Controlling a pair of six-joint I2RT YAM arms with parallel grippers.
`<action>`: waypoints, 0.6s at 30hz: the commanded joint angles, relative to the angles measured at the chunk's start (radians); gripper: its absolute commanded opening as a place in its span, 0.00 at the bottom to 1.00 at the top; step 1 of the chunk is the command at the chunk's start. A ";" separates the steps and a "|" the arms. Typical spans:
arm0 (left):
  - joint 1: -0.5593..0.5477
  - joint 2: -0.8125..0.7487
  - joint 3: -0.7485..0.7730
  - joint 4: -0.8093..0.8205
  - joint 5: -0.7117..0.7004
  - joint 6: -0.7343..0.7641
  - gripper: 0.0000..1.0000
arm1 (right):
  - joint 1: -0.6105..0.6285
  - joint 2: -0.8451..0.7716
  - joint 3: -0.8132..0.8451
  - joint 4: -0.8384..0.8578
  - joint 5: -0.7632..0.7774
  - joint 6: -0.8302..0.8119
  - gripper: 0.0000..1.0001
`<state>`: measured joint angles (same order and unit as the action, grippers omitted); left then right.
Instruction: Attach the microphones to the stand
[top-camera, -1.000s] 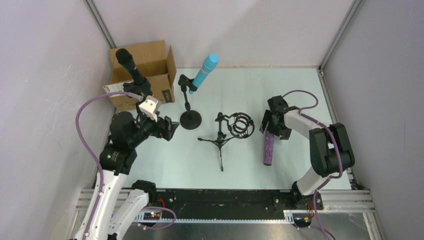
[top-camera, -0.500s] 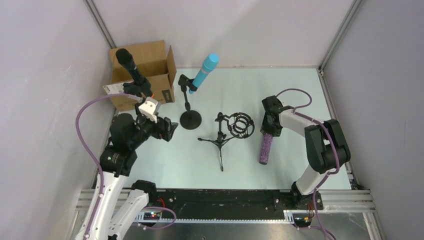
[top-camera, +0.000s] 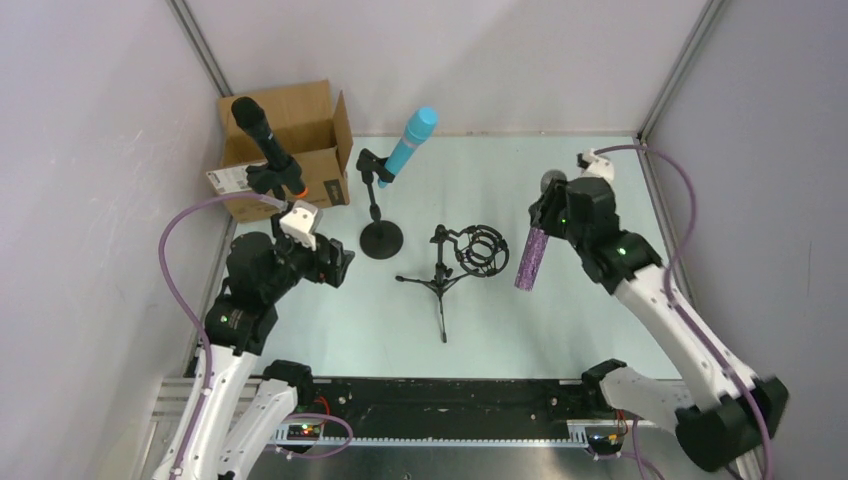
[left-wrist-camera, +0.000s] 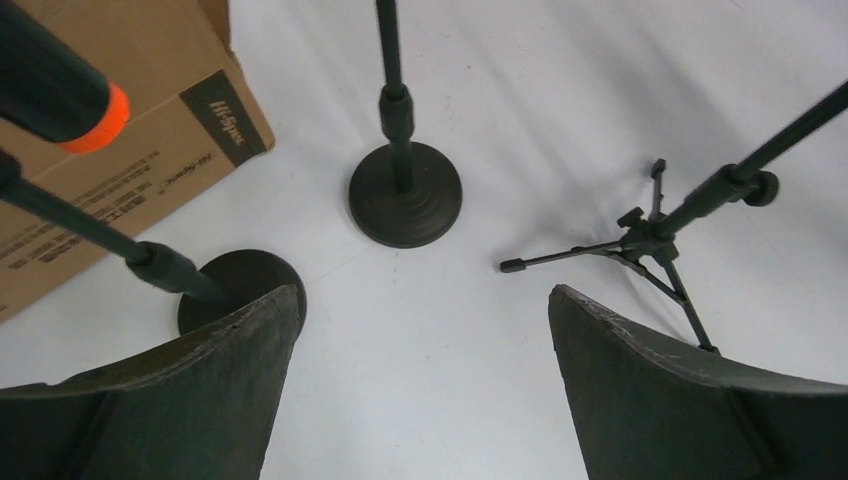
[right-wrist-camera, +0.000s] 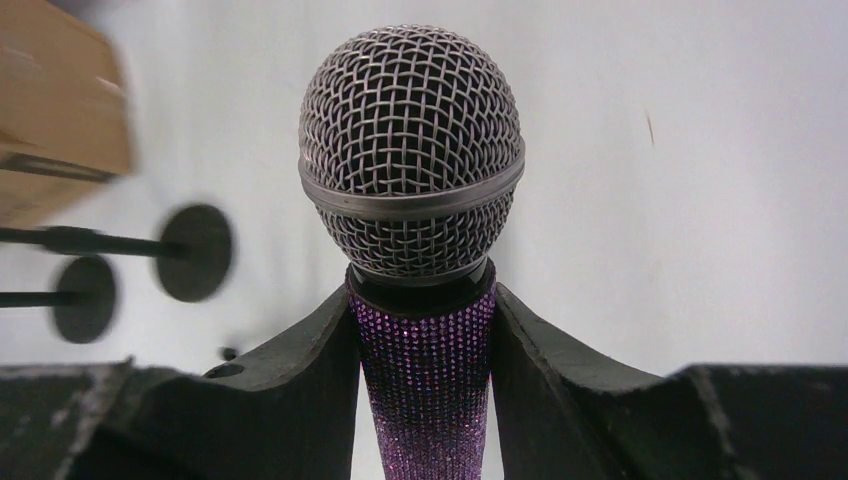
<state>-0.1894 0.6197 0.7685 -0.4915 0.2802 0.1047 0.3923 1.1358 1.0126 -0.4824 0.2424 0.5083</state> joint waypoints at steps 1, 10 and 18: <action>0.006 -0.013 0.019 0.013 -0.069 -0.042 0.98 | 0.087 -0.185 0.084 0.077 0.139 -0.104 0.00; 0.005 -0.076 0.011 0.010 -0.082 -0.053 0.98 | 0.352 -0.463 0.054 0.359 0.205 -0.355 0.00; 0.005 -0.063 0.020 0.007 -0.099 -0.070 0.98 | 0.552 -0.449 0.051 0.655 0.183 -0.584 0.00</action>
<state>-0.1894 0.5495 0.7670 -0.4938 0.2008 0.0666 0.8421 0.6601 1.0603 -0.0750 0.4126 0.0952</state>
